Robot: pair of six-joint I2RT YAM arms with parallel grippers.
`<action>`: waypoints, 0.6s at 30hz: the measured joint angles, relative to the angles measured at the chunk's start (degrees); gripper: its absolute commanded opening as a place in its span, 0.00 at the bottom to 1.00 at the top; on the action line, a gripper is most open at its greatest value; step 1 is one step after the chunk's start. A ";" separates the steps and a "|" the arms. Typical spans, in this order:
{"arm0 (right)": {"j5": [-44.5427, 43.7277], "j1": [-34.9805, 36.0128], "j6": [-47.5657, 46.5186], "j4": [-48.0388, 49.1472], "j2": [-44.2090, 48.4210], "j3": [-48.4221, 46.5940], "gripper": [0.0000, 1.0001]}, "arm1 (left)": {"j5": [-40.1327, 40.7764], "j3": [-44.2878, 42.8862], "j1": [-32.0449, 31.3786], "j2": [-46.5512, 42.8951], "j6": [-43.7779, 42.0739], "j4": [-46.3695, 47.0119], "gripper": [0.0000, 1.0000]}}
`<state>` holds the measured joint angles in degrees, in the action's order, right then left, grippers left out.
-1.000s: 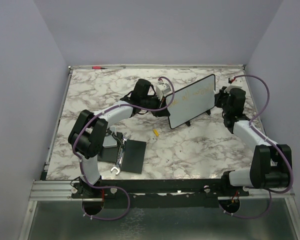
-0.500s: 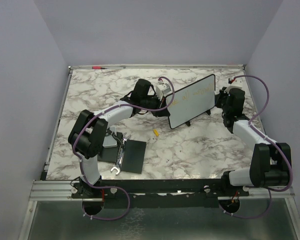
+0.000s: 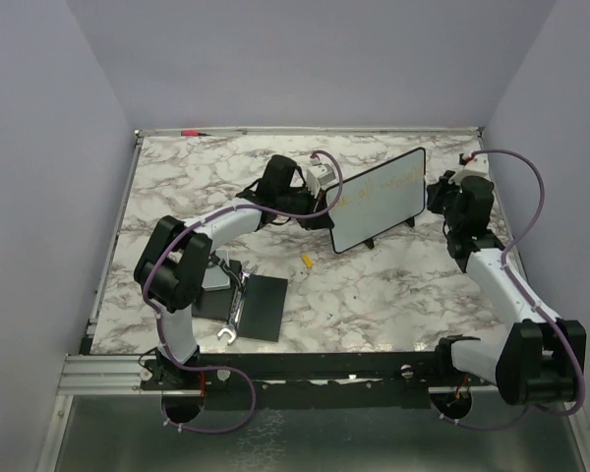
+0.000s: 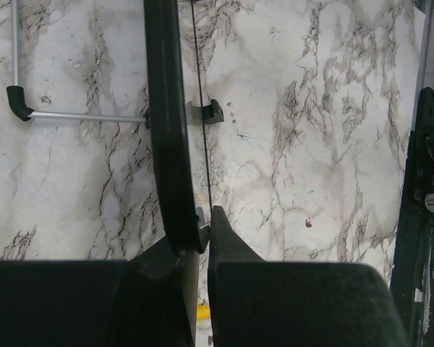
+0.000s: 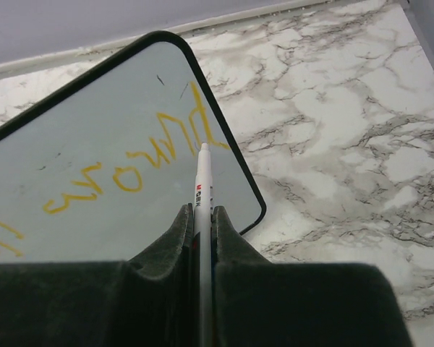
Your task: Write a sentence on the whiteboard
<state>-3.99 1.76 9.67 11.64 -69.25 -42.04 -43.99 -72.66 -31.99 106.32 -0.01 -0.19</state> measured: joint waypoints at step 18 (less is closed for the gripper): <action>32.92 2.08 6.49 -0.92 15.34 15.30 0.01 | 0.02 0.00 0.00 0.02 0.17 0.02 0.00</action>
<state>28.93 3.84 16.16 10.72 -53.91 -26.74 -43.97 -72.66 -31.99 106.34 0.16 -0.16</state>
